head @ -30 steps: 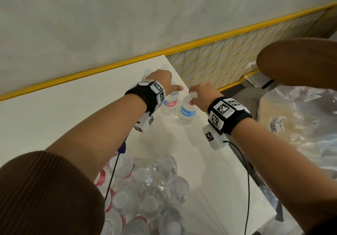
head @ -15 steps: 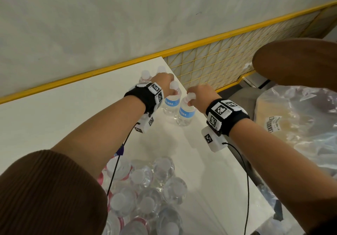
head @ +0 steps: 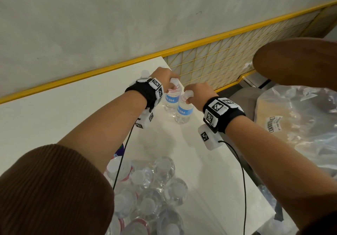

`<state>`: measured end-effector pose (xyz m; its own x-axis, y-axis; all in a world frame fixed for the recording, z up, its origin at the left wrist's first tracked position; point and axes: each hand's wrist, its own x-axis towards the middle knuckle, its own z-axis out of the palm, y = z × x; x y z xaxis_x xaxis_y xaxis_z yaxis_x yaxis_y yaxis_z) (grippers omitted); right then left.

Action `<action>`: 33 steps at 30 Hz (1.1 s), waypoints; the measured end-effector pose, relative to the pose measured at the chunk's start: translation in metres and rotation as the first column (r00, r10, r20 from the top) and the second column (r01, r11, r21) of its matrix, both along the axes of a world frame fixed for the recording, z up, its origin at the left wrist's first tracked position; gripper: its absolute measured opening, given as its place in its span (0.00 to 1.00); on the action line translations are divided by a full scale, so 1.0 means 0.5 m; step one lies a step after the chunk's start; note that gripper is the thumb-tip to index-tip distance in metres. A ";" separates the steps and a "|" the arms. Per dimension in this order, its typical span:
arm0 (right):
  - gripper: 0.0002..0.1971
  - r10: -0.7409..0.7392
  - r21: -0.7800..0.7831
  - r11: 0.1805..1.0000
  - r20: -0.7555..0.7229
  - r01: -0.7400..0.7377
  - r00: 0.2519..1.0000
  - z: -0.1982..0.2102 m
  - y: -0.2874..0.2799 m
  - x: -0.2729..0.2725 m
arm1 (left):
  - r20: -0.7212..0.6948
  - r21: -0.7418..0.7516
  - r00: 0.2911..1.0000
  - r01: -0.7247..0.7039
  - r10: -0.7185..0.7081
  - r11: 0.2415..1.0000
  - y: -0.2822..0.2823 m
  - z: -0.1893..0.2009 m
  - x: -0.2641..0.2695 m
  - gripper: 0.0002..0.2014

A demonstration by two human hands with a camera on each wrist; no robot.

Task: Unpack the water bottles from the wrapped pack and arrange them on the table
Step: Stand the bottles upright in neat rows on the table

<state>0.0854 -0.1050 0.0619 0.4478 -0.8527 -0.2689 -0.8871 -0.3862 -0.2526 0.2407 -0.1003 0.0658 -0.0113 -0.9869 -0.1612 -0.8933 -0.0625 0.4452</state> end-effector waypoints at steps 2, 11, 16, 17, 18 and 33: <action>0.20 -0.004 -0.009 1.000 0.008 0.004 1.000 0.001 0.004 0.000 | 0.002 -0.016 1.000 -0.001 0.002 1.000 0.000 0.000 0.002 0.17; 0.30 -0.159 0.096 0.984 0.139 0.147 0.977 -0.001 0.006 -0.016 | -0.192 -0.049 0.964 -0.194 0.181 0.980 -0.006 -0.006 0.040 0.27; 0.31 -0.246 0.216 0.955 0.189 0.204 0.951 -0.026 0.023 -0.020 | -0.074 -0.082 0.995 -0.075 0.069 0.994 -0.001 -0.018 0.024 0.21; 0.31 -0.259 0.229 0.951 0.212 0.209 0.943 -0.029 0.025 -0.019 | -0.048 -0.062 0.999 -0.030 0.027 0.998 -0.001 -0.025 0.018 0.21; 0.31 -0.262 0.235 0.949 0.224 0.209 0.939 -0.030 0.028 -0.017 | -0.039 -0.046 0.999 -0.007 0.005 0.999 -0.002 -0.030 0.013 0.21; 0.24 -0.234 0.233 0.957 0.258 0.175 0.937 -0.026 0.039 -0.001 | -0.007 -0.010 0.999 0.048 -0.048 0.999 -0.006 -0.023 0.022 0.18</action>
<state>0.0850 -0.0855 0.0487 0.3521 -0.8740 -0.3350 -0.8228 -0.1183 -0.5559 0.2517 -0.1035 0.0542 -0.0602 -0.9866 -0.1514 -0.8917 -0.0149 0.4523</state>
